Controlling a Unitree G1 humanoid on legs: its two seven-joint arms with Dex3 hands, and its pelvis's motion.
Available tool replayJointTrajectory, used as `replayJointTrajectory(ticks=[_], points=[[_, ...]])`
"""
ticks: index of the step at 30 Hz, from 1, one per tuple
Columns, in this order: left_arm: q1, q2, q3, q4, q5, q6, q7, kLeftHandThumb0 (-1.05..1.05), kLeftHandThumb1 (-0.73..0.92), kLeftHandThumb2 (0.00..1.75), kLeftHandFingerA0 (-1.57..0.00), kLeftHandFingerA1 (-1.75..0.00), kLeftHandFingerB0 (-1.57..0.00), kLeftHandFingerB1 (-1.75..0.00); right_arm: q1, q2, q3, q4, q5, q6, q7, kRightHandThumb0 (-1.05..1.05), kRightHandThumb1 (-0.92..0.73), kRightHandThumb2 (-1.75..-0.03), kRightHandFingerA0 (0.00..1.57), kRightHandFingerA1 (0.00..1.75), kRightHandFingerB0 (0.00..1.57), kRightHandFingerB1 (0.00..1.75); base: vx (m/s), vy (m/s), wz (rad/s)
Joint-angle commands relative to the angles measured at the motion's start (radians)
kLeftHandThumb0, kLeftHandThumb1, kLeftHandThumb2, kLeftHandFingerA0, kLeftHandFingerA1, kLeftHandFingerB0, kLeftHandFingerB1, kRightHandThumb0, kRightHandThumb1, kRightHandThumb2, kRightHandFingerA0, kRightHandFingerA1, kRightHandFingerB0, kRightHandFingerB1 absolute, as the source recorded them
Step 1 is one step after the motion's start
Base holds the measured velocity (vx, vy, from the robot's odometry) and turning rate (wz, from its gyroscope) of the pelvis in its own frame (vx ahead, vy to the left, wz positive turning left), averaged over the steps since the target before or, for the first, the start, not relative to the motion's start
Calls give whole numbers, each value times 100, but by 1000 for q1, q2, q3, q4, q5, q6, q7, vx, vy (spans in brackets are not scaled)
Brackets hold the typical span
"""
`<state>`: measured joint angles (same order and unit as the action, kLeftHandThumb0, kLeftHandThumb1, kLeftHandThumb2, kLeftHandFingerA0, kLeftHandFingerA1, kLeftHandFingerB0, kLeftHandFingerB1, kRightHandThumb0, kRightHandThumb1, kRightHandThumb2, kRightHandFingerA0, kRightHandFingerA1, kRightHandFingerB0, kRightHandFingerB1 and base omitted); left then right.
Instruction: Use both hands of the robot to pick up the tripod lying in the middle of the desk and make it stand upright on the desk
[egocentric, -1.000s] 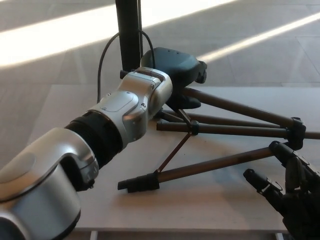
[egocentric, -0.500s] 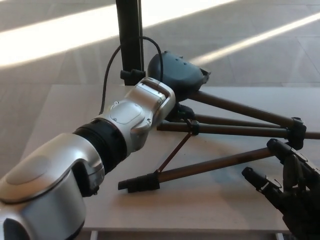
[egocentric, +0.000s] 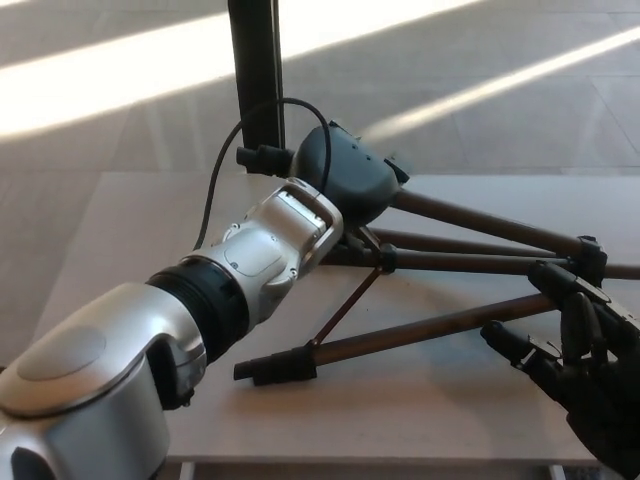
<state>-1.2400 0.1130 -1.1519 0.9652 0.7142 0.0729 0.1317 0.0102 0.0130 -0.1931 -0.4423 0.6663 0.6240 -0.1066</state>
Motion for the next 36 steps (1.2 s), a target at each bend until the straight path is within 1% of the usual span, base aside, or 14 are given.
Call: replayJointTrajectory(ticks=[1,3,4,5,6,9,10,14,19,28,29,32,34,36], points=[[92,-3,74,34,62,-222,426,-38,87,66,-96,-170,-72,-82,-8,-24,-2,-12,-15,32,-15,-64,-73,-62,55,65,54,41,0,0,0],[103,-14,118,32,22,-254,430,-39,92,71,-91,-175,-64,-92,-6,-26,1,-10,-21,27,-11,-64,-73,-62,56,67,54,42,0,0,0],[105,-23,140,27,4,-250,409,-33,84,66,-92,-167,-53,-70,-6,-28,4,-9,-24,25,-9,-65,-73,-62,56,67,54,41,0,0,0],[109,-31,162,24,-16,-250,391,-23,51,97,-116,-129,-34,-62,-6,-28,5,-9,-27,25,-8,-66,-73,-62,58,68,53,41,0,0,0],[114,-42,190,21,-39,-252,374,-17,62,70,-94,-161,-42,-55,-5,-28,7,-10,-29,25,-9,-66,-72,-62,58,69,53,42,0,0,0],[119,-46,215,28,-35,-263,378,-14,58,73,-94,-160,-44,-55,-14,-28,7,-5,-28,30,-11,-66,-72,-62,59,69,54,42,0,0,0],[128,-56,226,26,-30,-228,360,-19,63,67,-94,-160,-67,-69,-16,-30,8,-6,-27,34,-12,-65,-72,-62,58,69,54,41,0,0,0],[149,-75,276,36,-23,-207,326,-21,62,62,-88,-153,-80,-79,-21,-37,11,-5,-30,33,-6,-65,-73,-62,56,68,53,41,0,0,0],[157,-93,334,58,-8,-200,283,-24,66,66,-85,-137,-72,-73,-30,-42,12,-2,-31,44,-9,-65,-74,-63,56,66,52,41,0,0,0],[143,-64,302,63,75,-112,127,-29,65,64,-86,-163,-82,-116,-51,-21,11,10,-26,61,-13,-65,-72,-62,55,66,53,41,0,0,0],[141,-76,313,63,66,-59,84,-33,82,65,-77,-125,-64,-68,-47,-16,7,9,-20,64,-14,-66,-72,-62,52,67,50,41,0,0,0],[124,-102,337,80,50,37,19,-28,76,67,-76,-144,-70,-78,-34,-1,-1,4,-10,80,-31,-64,-72,-61,50,68,51,42,0,0,0],[114,-94,321,90,79,46,38,-26,74,66,-84,-166,-74,-108,-19,23,1,-12,-10,113,-76,-56,-74,-62,51,69,51,43,0,0,0],[101,-85,311,89,96,39,39,-23,74,67,-85,-167,-73,-103,-8,45,-5,-18,3,136,-96,-55,-74,-62,51,69,50,43,0,0,0]])
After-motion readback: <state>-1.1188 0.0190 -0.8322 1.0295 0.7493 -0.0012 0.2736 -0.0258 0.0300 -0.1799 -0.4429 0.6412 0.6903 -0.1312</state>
